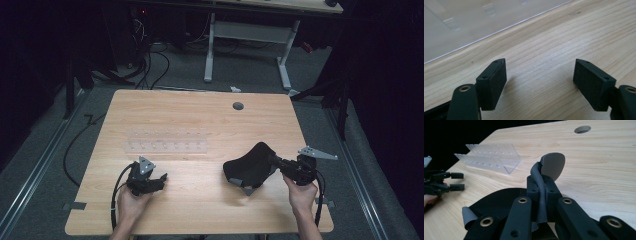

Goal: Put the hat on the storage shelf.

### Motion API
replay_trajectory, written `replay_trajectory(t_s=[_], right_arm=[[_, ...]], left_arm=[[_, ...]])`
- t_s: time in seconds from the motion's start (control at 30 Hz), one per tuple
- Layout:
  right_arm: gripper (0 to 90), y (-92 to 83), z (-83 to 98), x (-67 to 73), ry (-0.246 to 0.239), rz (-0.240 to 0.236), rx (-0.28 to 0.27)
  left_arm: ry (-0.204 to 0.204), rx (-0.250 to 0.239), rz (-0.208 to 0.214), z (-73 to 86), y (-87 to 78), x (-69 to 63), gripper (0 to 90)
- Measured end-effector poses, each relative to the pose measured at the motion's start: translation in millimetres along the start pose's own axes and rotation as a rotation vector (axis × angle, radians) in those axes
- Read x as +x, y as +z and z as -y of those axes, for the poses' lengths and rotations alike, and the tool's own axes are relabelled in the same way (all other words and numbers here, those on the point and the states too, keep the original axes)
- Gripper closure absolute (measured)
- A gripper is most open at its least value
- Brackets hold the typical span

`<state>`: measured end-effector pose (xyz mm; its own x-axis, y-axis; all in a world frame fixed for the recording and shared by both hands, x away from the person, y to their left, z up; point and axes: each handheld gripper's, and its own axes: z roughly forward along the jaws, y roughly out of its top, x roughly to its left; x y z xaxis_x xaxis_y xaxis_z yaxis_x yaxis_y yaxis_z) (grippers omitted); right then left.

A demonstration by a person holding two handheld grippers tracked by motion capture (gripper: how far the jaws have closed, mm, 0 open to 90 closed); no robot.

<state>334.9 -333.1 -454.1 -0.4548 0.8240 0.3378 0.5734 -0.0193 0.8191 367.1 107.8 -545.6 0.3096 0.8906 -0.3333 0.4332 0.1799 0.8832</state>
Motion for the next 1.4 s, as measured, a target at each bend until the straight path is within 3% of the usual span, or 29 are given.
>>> replay_trajectory(t_s=[0.13, 0.23, 0.27, 0.3, 0.33, 0.37, 0.57, 0.67, 0.87, 1.4], right_arm=[[86.0, -3.4, 3.0, 6.5, 0.014, -0.028, -0.017], [86.0, -4.9, 3.8, 10.4, 0.025, -0.044, -0.027], [86.0, -4.9, 3.8, 10.4, 0.025, -0.044, -0.027], [86.0, -5.4, 3.6, 12.7, 0.027, -0.051, -0.032], [86.0, -5.4, 3.6, 12.7, 0.027, -0.051, -0.032], [86.0, -6.5, 2.8, 15.5, 0.034, -0.054, -0.035], [85.9, -8.4, 0.2, 21.8, 0.031, -0.075, -0.043], [85.9, -7.9, -0.3, 27.5, 0.033, -0.093, -0.043], [85.9, -5.1, -1.2, 34.8, 0.035, -0.120, -0.045], [85.9, 6.8, -3.3, 54.1, 0.041, -0.193, -0.027]], left_arm=[[0.010, -0.023, 0.056, -2.3, -9.1, -9.6, 27.3], [-0.004, -0.018, 0.107, -4.3, -15.1, -14.2, 27.0], [-0.004, -0.018, 0.107, -4.3, -15.1, -14.2, 26.7], [-0.013, -0.014, 0.138, -5.9, -18.7, -16.7, 26.5], [-0.013, -0.014, 0.138, -5.9, -18.7, -16.7, 26.4], [-0.023, -0.014, 0.167, -8.0, -22.5, -19.5, 26.3], [-0.024, -0.025, 0.216, -13.9, -30.6, -28.3, 26.0], [-0.020, -0.029, 0.266, -17.8, -36.9, -39.7, 25.9], [0.017, -0.027, 0.317, -19.1, -43.5, -56.5, 26.0], [0.065, -0.017, 0.417, -19.6, -51.1, -86.4, 25.8]])
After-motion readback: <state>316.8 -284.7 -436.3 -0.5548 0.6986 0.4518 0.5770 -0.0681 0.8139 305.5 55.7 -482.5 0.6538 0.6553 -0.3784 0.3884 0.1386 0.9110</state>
